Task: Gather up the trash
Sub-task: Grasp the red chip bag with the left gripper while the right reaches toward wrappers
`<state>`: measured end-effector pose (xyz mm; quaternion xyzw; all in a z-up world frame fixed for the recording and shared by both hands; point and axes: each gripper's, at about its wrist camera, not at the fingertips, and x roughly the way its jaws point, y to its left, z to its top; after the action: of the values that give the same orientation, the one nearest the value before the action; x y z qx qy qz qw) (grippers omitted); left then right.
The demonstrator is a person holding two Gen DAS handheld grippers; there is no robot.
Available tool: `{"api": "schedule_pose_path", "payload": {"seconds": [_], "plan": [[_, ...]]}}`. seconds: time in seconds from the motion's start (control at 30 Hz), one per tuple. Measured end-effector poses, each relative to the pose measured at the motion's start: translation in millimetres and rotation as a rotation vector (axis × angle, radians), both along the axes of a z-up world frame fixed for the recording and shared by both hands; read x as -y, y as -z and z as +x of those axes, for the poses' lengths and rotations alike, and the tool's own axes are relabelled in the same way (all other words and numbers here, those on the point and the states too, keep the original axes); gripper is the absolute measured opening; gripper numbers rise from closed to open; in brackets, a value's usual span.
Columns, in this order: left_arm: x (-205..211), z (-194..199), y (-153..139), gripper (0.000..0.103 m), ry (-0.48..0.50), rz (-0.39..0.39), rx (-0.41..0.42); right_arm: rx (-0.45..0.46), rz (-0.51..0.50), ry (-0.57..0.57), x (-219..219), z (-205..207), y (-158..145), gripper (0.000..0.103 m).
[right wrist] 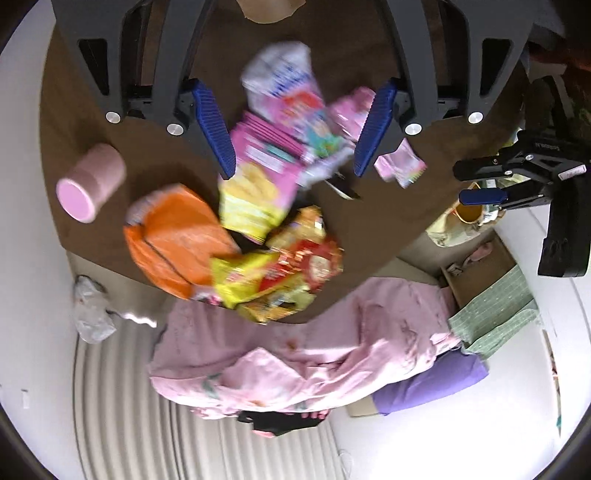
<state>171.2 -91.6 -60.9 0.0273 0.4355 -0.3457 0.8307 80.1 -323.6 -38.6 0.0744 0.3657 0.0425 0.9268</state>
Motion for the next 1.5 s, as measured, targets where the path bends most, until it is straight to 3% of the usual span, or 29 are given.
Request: {"api": "schedule_pose_path", "payload": {"seconds": [0.23,0.43,0.63,0.67,0.73,0.87,1.03,1.3,1.5], "plan": [[51,48,-12,0.074,0.073,-0.041,0.102,-0.03,0.032,0.009,20,-15,17,0.066],[81,116,0,0.074,-0.096,-0.12,-0.073,-0.049,-0.08,0.068,26,-20,31,0.067],[106,139,28,0.068,-0.185,0.008,-0.11,-0.063,-0.072,0.079,33,-18,42,0.067],[106,138,27,0.065,-0.189,0.007,-0.095,-0.065,-0.086,0.084,33,-18,42,0.066],[105,137,28,0.048,-0.168,0.011,-0.12,-0.063,-0.107,0.091,31,-18,43,0.066],[97,122,24,0.031,-0.128,0.022,-0.125,-0.079,-0.096,0.101,33,-15,49,0.067],[86,85,12,0.029,-0.085,0.099,-0.065,-0.071,-0.07,0.092,31,-10,47,0.066],[61,42,9,0.029,-0.04,0.123,-0.061,-0.033,-0.031,0.089,28,12,32,0.067],[43,20,10,0.029,-0.027,0.13,-0.063,-0.074,0.085,0.123,42,55,41,0.067]]}}
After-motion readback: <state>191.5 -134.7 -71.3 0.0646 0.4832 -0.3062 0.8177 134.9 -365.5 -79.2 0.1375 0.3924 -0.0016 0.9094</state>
